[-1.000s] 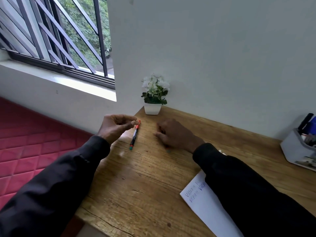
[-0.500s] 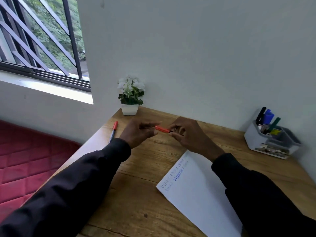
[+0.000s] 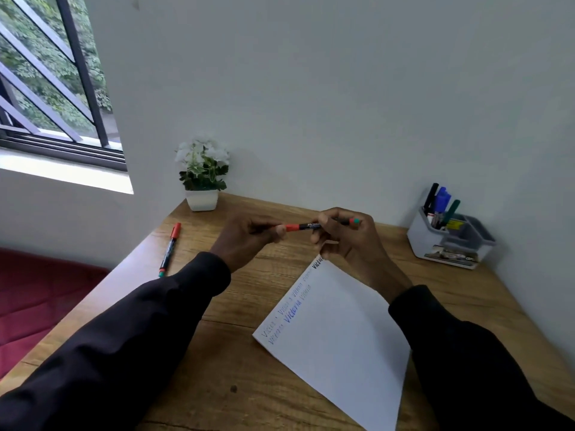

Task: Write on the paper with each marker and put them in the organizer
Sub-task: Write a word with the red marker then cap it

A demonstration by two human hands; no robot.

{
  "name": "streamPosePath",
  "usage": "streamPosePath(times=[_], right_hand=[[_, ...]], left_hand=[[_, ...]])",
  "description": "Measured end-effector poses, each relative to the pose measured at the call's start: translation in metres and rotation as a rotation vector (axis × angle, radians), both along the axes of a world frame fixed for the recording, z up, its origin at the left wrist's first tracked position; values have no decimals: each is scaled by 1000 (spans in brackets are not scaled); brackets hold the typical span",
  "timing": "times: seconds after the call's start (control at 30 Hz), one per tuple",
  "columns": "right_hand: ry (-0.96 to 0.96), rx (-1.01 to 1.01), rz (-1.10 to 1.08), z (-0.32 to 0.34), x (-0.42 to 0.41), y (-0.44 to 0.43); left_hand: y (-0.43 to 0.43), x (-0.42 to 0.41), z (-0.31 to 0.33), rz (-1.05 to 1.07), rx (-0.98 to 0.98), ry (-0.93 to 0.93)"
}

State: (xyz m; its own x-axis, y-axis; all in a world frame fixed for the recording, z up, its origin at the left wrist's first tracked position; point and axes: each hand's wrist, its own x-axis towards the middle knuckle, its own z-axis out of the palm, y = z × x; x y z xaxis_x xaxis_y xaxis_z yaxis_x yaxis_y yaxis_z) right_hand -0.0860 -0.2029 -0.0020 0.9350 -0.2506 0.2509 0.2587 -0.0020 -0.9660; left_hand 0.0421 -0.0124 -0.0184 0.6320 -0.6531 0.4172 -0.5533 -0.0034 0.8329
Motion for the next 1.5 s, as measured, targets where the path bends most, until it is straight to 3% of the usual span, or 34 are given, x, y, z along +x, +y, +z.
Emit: streamPosePath(times=[0.17,0.43,0.6,0.8,1.1,1.27,1.5], right_hand=[[7,23,-4,-8,6,9],[96,-34,273,-7,-7,-8],[81,62,24,-19,-27,-24],[148,-162,-238,-51,-32,-18],[145,-266,-194,-60,-29,-9],[132,-345,-200,-62,-26,-9],[149,-389,-242,-63,-27,-6]], left_hand=[[-8,-8,6,-116,-6,-63],[-6,9,2,-160,85,-64],[-9,13,-19,-20,145,-83],[-13,17,-41,40,258,-57],[-15,10,-41,-29,171,-107],[-23,6,-46,-198,318,-142],[-23,2,-43,-215,404,-181]])
